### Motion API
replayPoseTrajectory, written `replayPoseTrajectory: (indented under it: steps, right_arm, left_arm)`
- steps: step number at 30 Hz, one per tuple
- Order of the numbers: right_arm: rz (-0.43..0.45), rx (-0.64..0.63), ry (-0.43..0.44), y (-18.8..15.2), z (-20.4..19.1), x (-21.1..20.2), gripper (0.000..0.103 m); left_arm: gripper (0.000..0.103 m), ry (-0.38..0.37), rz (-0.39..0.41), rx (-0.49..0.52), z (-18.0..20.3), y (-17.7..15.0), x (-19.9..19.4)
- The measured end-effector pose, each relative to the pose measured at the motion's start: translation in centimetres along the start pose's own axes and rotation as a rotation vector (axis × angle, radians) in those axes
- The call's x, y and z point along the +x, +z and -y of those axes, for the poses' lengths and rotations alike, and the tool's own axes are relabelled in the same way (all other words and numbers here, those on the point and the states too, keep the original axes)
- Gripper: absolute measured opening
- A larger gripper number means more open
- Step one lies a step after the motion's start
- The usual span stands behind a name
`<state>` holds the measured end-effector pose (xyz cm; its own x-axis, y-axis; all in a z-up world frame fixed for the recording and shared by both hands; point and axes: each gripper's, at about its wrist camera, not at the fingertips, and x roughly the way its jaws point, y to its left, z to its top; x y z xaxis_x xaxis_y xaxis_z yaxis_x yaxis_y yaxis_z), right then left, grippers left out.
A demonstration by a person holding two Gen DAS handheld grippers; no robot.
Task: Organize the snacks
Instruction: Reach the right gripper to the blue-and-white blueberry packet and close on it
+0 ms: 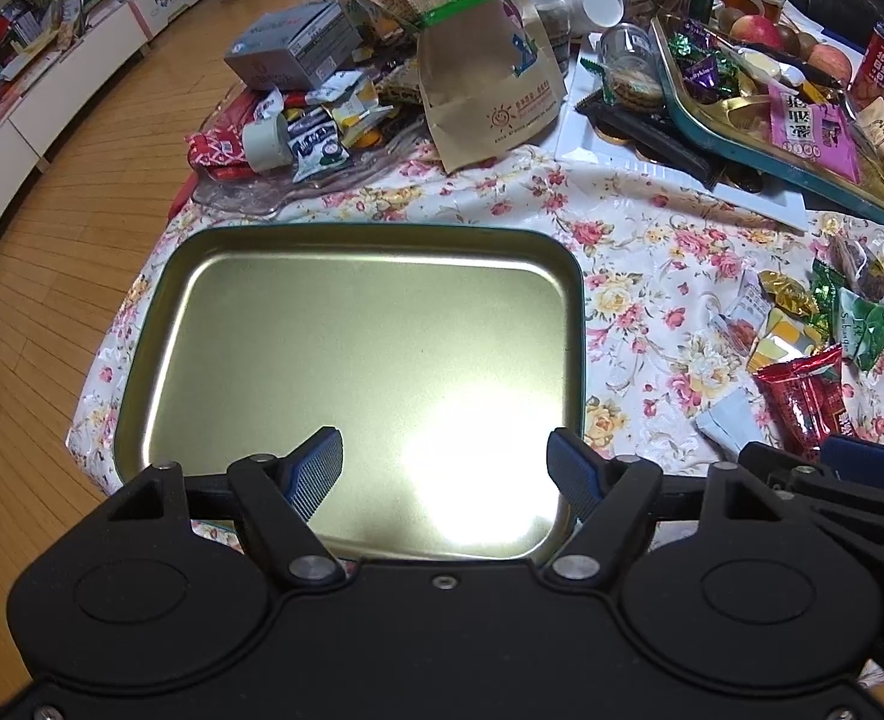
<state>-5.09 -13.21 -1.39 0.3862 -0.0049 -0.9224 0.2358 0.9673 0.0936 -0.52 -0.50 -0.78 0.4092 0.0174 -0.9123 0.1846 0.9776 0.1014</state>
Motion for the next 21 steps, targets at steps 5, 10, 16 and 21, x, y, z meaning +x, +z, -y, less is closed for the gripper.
replayPoseTrajectory:
  steps: [5,10,16,21]
  right_arm:
    - [-0.002,0.010,0.000,-0.1,0.5,0.1,0.046]
    - [-0.010,0.070,0.002,0.3,2.1,0.1,0.046]
    - [-0.018,0.222,0.031,1.3,6.4,-0.5,0.046]
    - [0.017,0.354,-0.004,1.5,11.3,-1.4,0.046]
  left_arm:
    - [0.077,0.027,0.018,-0.005,0.6,0.2,-0.3]
    - [0.077,0.029,0.047,0.015,1.9,0.7,-1.3]
    - [0.077,-0.006,0.117,0.053,4.4,1.7,-3.3]
    - [0.076,-0.061,0.116,0.091,6.7,2.6,-3.9]
